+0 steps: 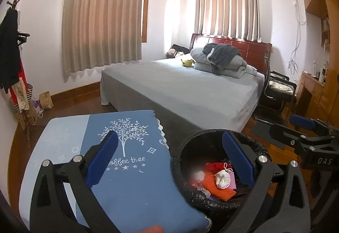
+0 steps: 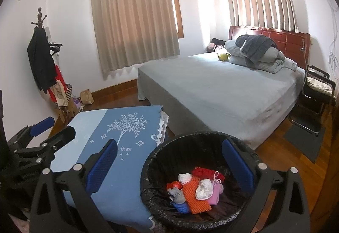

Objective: Collect trash

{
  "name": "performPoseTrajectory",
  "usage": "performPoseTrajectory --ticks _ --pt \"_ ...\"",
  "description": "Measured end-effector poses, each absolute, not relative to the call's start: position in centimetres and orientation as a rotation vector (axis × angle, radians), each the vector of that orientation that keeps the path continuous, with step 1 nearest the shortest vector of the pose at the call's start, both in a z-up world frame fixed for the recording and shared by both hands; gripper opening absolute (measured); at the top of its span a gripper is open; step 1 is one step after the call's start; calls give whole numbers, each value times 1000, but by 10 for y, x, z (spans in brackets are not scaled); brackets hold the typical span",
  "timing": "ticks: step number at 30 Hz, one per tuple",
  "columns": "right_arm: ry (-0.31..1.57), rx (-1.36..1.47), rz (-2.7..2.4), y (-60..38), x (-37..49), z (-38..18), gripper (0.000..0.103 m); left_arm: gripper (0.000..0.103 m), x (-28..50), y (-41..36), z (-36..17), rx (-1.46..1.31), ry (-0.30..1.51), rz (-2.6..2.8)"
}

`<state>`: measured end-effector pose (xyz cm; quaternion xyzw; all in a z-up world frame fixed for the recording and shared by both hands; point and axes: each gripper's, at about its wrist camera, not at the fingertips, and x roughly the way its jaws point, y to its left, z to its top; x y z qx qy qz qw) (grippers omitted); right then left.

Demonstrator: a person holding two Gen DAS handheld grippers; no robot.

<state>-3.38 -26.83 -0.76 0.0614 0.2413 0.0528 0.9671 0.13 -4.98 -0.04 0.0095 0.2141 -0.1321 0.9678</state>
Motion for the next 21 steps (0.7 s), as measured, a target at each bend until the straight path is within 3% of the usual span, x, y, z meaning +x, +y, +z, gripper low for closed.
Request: performPoseTrajectory --ticks 21 --pt "493 122 108 -265 -33 -8 97 96 1 -46 -1 16 435 -250"
